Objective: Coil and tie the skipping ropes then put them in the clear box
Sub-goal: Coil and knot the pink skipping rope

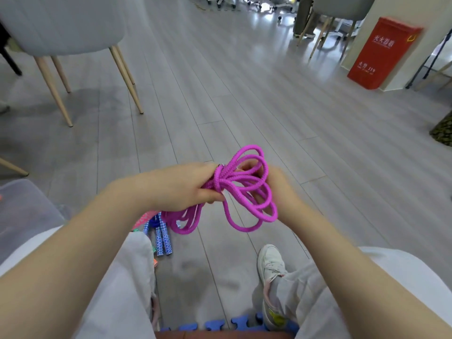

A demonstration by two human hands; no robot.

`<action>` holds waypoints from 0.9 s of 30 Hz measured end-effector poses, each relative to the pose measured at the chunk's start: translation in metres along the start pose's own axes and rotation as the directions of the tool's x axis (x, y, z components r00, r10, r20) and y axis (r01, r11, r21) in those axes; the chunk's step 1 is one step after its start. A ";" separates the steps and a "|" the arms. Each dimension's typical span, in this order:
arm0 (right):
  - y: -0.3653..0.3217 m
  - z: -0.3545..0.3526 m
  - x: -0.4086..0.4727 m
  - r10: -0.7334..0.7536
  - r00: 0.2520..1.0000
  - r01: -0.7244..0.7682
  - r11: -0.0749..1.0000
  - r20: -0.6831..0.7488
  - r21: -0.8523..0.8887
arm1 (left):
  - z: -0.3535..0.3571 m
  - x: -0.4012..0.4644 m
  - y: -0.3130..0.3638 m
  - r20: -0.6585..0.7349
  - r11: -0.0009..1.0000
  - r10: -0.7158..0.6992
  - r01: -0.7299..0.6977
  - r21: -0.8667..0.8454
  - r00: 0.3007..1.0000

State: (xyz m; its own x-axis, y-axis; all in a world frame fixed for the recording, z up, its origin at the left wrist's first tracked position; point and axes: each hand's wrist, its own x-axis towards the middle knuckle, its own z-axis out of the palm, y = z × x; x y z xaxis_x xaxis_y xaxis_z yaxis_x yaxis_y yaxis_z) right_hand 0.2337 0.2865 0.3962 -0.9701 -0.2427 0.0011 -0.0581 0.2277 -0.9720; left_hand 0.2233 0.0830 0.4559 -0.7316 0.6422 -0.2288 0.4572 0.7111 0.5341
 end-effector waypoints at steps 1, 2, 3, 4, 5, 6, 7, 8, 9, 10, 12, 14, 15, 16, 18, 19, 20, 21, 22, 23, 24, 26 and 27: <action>0.001 0.002 0.002 0.012 0.999 -0.009 0.998 -0.048 0.066 | 0.000 0.001 -0.002 -0.069 1.000 -0.017 0.016 -0.008 0.998; -0.004 0.004 0.003 0.095 0.993 -0.083 0.985 -0.077 0.150 | 0.000 0.003 -0.003 -0.137 0.999 -0.024 0.018 -0.038 0.990; -0.008 0.003 0.001 0.125 0.990 -0.111 0.975 -0.067 0.191 | 0.000 0.004 -0.003 -0.197 0.998 -0.019 0.005 -0.070 0.980; -0.009 0.000 0.000 0.160 0.987 -0.151 0.956 -0.017 0.253 | 0.001 0.005 -0.002 -0.245 0.996 -0.005 -0.018 -0.090 0.970; -0.007 -0.002 -0.001 0.177 0.982 -0.189 0.931 0.067 0.312 | 0.001 0.005 0.000 -0.277 0.993 0.013 -0.046 -0.112 0.961; -0.007 -0.004 -0.003 0.122 0.977 -0.175 0.930 0.177 0.324 | 0.002 0.005 0.003 -0.293 0.984 0.033 -0.082 -0.155 0.956; -0.006 -0.008 -0.003 0.093 0.960 -0.190 0.909 0.264 0.372 | 0.002 0.004 0.007 -0.297 0.963 0.056 -0.130 -0.234 0.953; -0.005 -0.010 -0.001 0.095 0.938 -0.239 0.873 0.333 0.426 | 0.003 0.003 0.012 -0.294 0.921 0.077 -0.181 -0.344 0.953; -0.005 -0.009 0.000 0.066 0.921 -0.256 0.847 0.385 0.466 | 0.004 0.002 0.016 -0.299 0.857 0.092 -0.229 -0.462 0.950; -0.008 -0.006 0.001 0.052 0.922 -0.259 0.822 0.384 0.508 | 0.006 0.002 0.020 -0.323 0.784 0.094 -0.270 -0.559 0.942; -0.010 0.005 0.002 0.046 0.957 -0.205 0.806 0.286 0.555 | 0.010 0.004 0.025 -0.390 0.702 0.040 -0.303 -0.644 0.920; -0.009 0.017 0.002 0.093 0.987 -0.146 0.856 0.130 0.495 | 0.011 0.009 0.023 -0.387 0.722 -0.048 -0.236 -0.650 0.921; -0.008 0.024 0.001 0.120 0.992 -0.129 0.891 0.046 0.435 | 0.011 0.011 0.019 -0.353 0.737 -0.098 -0.170 -0.654 0.931; -0.006 0.029 0.000 0.148 0.989 -0.130 0.920 -0.022 0.369 | 0.010 0.012 0.013 -0.312 0.747 -0.147 -0.101 -0.657 0.939; -0.005 0.038 -0.003 0.195 0.979 -0.169 0.944 -0.067 0.284 | 0.010 0.016 0.001 -0.291 0.794 -0.230 0.006 -0.608 0.929; -0.006 0.042 -0.004 0.213 0.976 -0.193 0.946 -0.051 0.260 | 0.010 0.018 -0.004 -0.333 0.853 -0.252 0.046 -0.519 0.908; -0.007 0.046 -0.005 0.233 0.972 -0.220 0.945 -0.028 0.242 | 0.010 0.020 -0.008 -0.388 0.912 -0.256 0.087 -0.402 0.885; -0.008 0.048 -0.006 0.253 0.967 -0.244 0.941 -0.012 0.234 | 0.011 0.022 -0.011 -0.434 0.947 -0.247 0.121 -0.298 0.867; -0.011 0.050 -0.006 0.275 0.961 -0.268 0.934 0.000 0.236 | 0.012 0.023 -0.014 -0.464 0.962 -0.235 0.138 -0.234 0.854; -0.013 0.051 -0.006 0.292 0.956 -0.285 0.928 0.007 0.239 | 0.013 0.025 -0.018 -0.479 0.968 -0.228 0.145 -0.205 0.848; -0.015 0.052 -0.006 0.305 0.952 -0.298 0.925 0.009 0.235 | 0.014 0.026 -0.020 -0.491 0.970 -0.228 0.151 -0.191 0.841; -0.019 0.051 -0.007 0.314 0.949 -0.305 0.923 -0.001 0.236 | 0.015 0.027 -0.022 -0.536 0.977 -0.214 0.169 -0.132 0.817; -0.021 0.050 -0.008 0.310 0.951 -0.299 0.922 -0.005 0.246 | 0.017 0.029 -0.021 -0.565 0.982 -0.189 0.172 -0.084 0.803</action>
State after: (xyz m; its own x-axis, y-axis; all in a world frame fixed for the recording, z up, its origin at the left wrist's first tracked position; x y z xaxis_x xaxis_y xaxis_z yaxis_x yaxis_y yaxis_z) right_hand 0.2540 0.2361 0.4049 -0.9415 -0.1553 -0.2991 0.2948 0.0509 -0.9542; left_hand 0.2012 0.0911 0.4240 -0.9598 0.2196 0.1751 0.2804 0.7843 0.5534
